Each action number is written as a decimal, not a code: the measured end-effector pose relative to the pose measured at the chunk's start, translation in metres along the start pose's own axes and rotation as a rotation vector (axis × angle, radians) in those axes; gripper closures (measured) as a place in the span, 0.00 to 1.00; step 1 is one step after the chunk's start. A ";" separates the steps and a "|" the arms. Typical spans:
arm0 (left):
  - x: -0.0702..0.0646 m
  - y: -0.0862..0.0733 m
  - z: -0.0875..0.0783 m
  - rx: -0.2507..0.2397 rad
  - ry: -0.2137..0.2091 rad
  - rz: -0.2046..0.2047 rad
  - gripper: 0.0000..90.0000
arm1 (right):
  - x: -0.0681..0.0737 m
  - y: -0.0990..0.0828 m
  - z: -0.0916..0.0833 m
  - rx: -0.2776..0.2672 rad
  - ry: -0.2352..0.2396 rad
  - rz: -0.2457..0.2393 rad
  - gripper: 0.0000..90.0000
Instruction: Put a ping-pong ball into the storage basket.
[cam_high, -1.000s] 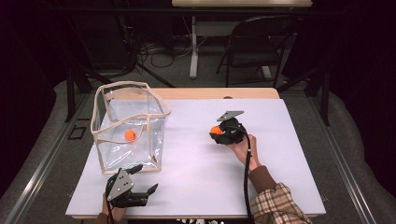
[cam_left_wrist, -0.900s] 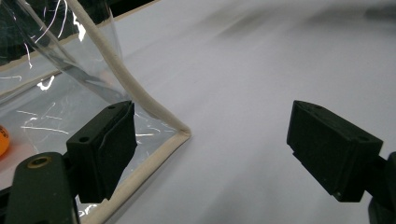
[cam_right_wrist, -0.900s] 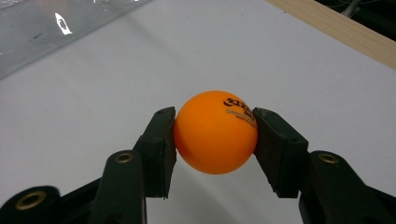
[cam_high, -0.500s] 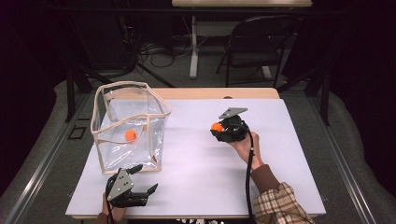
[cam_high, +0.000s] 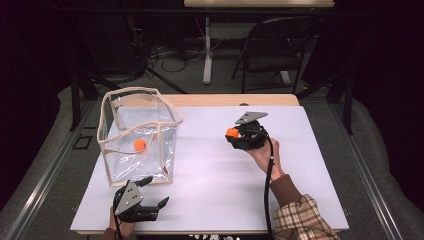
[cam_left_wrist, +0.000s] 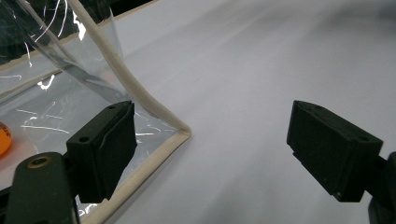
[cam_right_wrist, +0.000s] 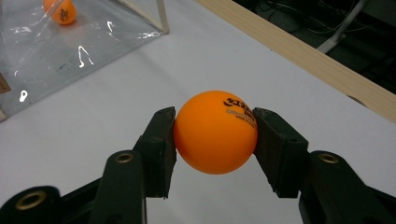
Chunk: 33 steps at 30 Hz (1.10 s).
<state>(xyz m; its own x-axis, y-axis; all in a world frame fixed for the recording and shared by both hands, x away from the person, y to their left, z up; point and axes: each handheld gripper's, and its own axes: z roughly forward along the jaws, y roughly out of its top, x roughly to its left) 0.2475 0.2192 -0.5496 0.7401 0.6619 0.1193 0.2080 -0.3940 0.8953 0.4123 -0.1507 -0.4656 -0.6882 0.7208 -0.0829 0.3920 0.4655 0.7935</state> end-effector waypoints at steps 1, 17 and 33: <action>0.000 0.000 0.000 0.001 0.001 0.001 0.18 | 0.000 0.001 -0.001 -0.003 0.001 0.002 0.56; 0.000 0.000 0.000 0.002 -0.001 0.002 0.18 | 0.002 0.017 -0.013 -0.034 -0.003 -0.011 0.56; 0.000 0.000 0.000 -0.001 0.001 -0.001 0.18 | -0.001 0.029 -0.022 -0.053 -0.004 -0.016 0.57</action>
<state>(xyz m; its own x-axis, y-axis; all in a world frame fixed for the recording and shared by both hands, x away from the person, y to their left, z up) 0.2473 0.2191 -0.5496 0.7395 0.6626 0.1188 0.2081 -0.3929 0.8957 0.4106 -0.1493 -0.4295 -0.6918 0.7154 -0.0982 0.3476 0.4492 0.8230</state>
